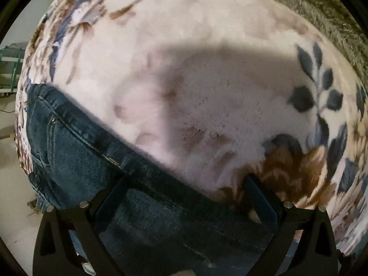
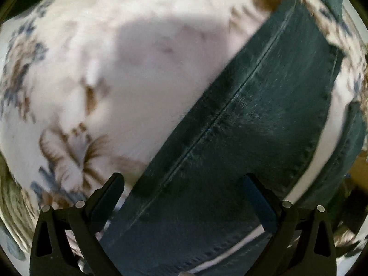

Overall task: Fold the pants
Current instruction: 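Lower both grippers onto the jeans legs and grasp the hems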

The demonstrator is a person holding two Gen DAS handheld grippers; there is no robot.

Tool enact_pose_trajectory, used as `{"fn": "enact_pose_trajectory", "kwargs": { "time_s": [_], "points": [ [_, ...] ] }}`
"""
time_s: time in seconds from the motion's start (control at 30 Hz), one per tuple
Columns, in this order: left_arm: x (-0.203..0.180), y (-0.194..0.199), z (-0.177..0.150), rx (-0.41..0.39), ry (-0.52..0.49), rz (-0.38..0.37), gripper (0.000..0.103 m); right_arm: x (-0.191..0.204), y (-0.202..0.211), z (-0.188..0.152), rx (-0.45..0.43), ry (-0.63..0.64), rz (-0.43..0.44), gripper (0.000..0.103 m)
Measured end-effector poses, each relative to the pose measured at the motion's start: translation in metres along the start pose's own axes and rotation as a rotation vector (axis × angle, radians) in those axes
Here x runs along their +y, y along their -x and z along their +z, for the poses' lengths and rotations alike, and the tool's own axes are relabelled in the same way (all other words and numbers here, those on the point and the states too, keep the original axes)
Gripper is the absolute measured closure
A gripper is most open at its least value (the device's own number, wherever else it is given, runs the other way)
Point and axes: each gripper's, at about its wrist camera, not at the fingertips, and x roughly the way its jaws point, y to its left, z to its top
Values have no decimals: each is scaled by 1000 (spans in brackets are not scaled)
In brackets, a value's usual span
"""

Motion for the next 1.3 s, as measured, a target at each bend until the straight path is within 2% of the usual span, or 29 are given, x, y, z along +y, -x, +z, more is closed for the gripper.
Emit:
{"fn": "enact_pose_trajectory", "kwargs": {
  "time_s": [0.03, 0.07, 0.1, 0.13, 0.17, 0.2, 0.27, 0.37, 0.57, 0.67, 0.7, 0.73, 0.8, 0.83, 0.9, 1.03, 1.07, 1.13, 1.2, 1.23, 1.27, 1.3],
  "points": [
    [1, 5, -4, -23, 8, 7, 16, 0, -4, 1, 2, -10, 1, 4],
    [4, 10, -9, -45, 17, 20, 31, 0, -6, 1, -2, -19, -1, 11],
    [6, 16, -13, -65, 23, 35, 55, -1, -7, 0, -11, -28, -2, 16],
    [11, 22, -19, -84, 32, 54, 69, -2, -8, -1, -17, -29, 1, 29],
    [16, 28, -24, -94, 41, 43, 85, -2, -8, -3, -29, -22, -3, 48],
    [22, 34, -29, -106, 52, 15, 90, -2, -7, -6, -39, -21, 0, 58],
    [33, 47, -39, -133, 63, -24, 94, -3, -7, -13, -43, -12, 41, 89],
    [50, 76, -62, -189, 73, -85, 97, 3, 4, -32, -57, 23, 69, 95],
    [93, 141, -134, -287, 116, -201, 99, -16, 47, -93, -110, 122, 174, 96],
    [124, 150, -169, -318, 116, -233, 99, -34, 66, -111, -128, 166, 193, 97],
    [128, 145, -179, -322, 119, -245, 99, -46, 71, -125, -134, 177, 191, 97],
    [142, 137, -189, -314, 124, -249, 99, -64, 77, -106, -132, 184, 195, 97],
    [162, 126, -220, -291, 132, -257, 99, -97, 83, -119, -131, 196, 186, 97],
    [167, 117, -229, -277, 134, -251, 99, -128, 89, -113, -125, 202, 180, 97],
    [181, 92, -249, -241, 139, -238, 99, -159, 81, -125, -106, 209, 158, 97],
    [195, 35, -271, -155, 167, -243, 98, -193, 54, -134, -83, 244, 105, 96],
    [198, 22, -274, -142, 189, -251, 94, -197, 44, -134, -79, 258, 99, 96],
    [200, 3, -278, -116, 216, -289, 94, -207, 25, -131, -37, 276, 101, 96],
    [200, 3, -279, -126, 218, -309, 94, -212, 15, -127, 7, 308, 98, 81],
    [199, 8, -281, -145, 211, -316, 93, -213, 15, -126, 16, 326, 95, 65],
    [197, 13, -282, -166, 199, -313, 87, -213, 18, -124, 12, 346, 103, 55],
    [194, 20, -284, -182, 185, -299, 72, -215, 26, -123, -15, 372, 101, 53]
  ]
}}
